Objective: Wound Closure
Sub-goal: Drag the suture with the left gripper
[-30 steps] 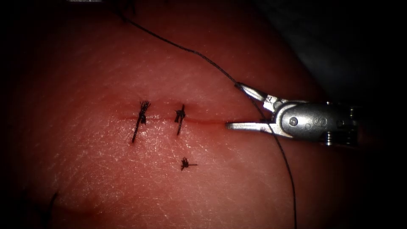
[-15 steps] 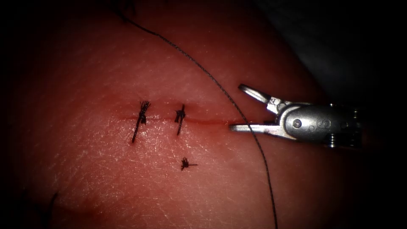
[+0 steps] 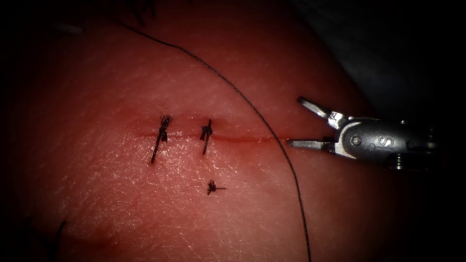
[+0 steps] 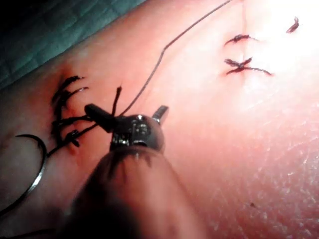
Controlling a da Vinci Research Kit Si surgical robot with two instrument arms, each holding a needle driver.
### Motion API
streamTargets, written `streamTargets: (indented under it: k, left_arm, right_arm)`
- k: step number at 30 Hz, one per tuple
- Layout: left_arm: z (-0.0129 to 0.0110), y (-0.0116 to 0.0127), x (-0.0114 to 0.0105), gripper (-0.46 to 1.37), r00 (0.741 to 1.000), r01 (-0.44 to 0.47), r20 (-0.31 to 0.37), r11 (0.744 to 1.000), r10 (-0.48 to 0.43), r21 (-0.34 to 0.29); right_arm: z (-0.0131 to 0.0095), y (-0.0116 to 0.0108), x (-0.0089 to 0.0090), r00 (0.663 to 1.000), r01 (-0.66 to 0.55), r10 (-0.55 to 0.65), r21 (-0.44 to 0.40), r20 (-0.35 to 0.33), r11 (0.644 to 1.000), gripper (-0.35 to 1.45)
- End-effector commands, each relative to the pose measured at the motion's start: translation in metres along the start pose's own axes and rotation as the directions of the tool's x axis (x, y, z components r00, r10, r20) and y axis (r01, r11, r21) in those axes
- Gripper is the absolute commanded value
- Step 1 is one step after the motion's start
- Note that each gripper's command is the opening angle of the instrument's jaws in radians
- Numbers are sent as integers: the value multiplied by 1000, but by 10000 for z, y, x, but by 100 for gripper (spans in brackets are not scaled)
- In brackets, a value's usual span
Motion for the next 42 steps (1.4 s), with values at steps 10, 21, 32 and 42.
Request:
streamTargets:
  k: [10, 21, 32, 42]
  left_arm:
    - [-13, 147, 30, 135, 999, -32, 34, 974, 41, -223]
    - [-5, 231, 107, 118, 991, -128, 5, 969, 132, -212]
    - [29, 271, 162, 102, 972, -234, -60, 944, 226, -231]
    - [86, 300, 170, 100, 932, -361, -152, 878, 329, -315]
  right_arm:
    - [3, -6, 1, 1000, 2, -2, 1, 3, 1000, 137]
    - [5, -9, -3, 1000, -1, 1, -3, 2, 1000, 137]
    - [4, -13, -4, 1000, 2, -2, 0, 4, 1000, 136]
    - [5, -11, -5, 1000, 2, -2, -1, 5, 1000, 136]
